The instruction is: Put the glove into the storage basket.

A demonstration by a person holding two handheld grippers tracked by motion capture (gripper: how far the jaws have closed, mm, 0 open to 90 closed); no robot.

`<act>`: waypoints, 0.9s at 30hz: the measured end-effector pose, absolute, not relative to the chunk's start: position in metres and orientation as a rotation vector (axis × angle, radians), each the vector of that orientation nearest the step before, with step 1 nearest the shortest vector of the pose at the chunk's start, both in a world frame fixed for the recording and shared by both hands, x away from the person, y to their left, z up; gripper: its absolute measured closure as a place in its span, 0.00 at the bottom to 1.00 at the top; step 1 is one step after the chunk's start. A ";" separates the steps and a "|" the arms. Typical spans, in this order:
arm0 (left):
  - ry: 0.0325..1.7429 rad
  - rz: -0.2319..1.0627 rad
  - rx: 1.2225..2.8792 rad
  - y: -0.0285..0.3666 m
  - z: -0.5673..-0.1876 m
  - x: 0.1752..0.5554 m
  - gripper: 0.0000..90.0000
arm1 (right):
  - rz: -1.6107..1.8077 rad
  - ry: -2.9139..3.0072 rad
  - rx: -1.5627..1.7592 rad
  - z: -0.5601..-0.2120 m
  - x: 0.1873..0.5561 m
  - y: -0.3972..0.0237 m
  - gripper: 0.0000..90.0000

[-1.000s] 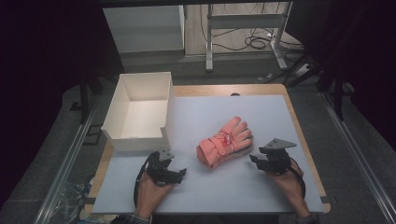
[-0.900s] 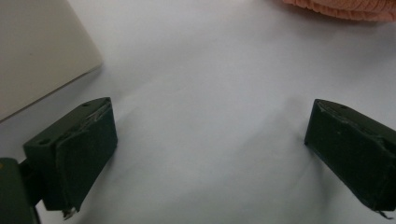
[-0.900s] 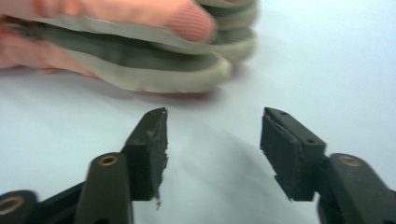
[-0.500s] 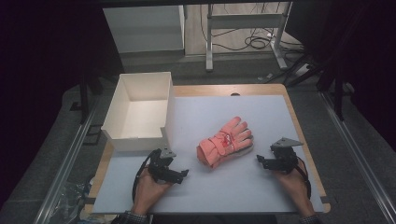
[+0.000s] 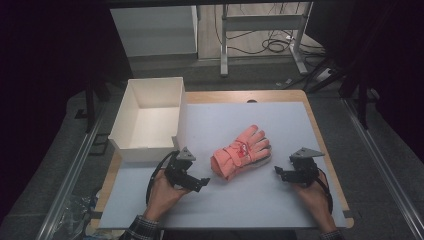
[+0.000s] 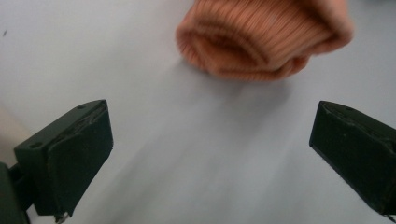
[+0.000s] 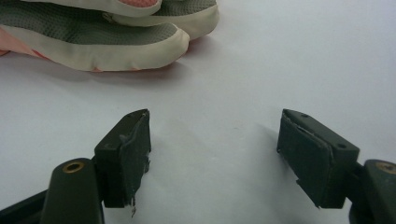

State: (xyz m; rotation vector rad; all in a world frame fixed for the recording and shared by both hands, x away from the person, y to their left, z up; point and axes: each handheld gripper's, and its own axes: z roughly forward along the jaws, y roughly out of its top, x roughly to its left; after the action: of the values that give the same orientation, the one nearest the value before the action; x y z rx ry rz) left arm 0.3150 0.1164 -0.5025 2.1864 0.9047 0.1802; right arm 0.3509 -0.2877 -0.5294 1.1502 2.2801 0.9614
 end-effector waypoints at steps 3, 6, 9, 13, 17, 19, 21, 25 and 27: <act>0.859 0.158 2.211 0.105 -0.492 0.323 0.00 | 0.962 2.280 1.150 -0.529 0.351 -0.288 0.29; 0.836 0.152 2.228 0.098 -0.486 0.329 0.00 | 0.962 2.280 1.151 -0.529 0.351 -0.288 0.29; 0.813 0.144 2.245 0.090 -0.478 0.336 0.00 | 0.962 2.280 1.150 -0.529 0.351 -0.288 0.29; 0.784 0.140 2.271 0.078 -0.469 0.346 0.00 | 0.962 2.280 1.151 -0.529 0.351 -0.288 0.29; 0.748 0.151 2.309 0.062 -0.462 0.356 0.00 | 0.962 2.280 1.152 -0.529 0.351 -0.288 0.29; 0.724 0.154 2.333 0.053 -0.460 0.361 0.00 | 0.962 2.280 1.151 -0.529 0.351 -0.288 0.29; 0.716 0.154 2.342 0.049 -0.459 0.363 0.00 | 0.962 2.280 1.151 -0.529 0.351 -0.288 0.29; 0.692 0.157 2.385 0.030 -0.461 0.373 0.00 | 0.962 2.280 1.148 -0.530 0.351 -0.288 0.29; 0.687 0.154 2.394 0.026 -0.462 0.375 0.00 | 0.962 2.280 1.149 -0.530 0.351 -0.288 0.29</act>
State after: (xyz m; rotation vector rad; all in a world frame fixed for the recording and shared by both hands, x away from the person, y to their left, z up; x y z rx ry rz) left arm 0.3755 0.0263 -0.4624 2.3938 0.6872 0.1543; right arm 0.3509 -0.2878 -0.5296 1.1486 2.2797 0.9624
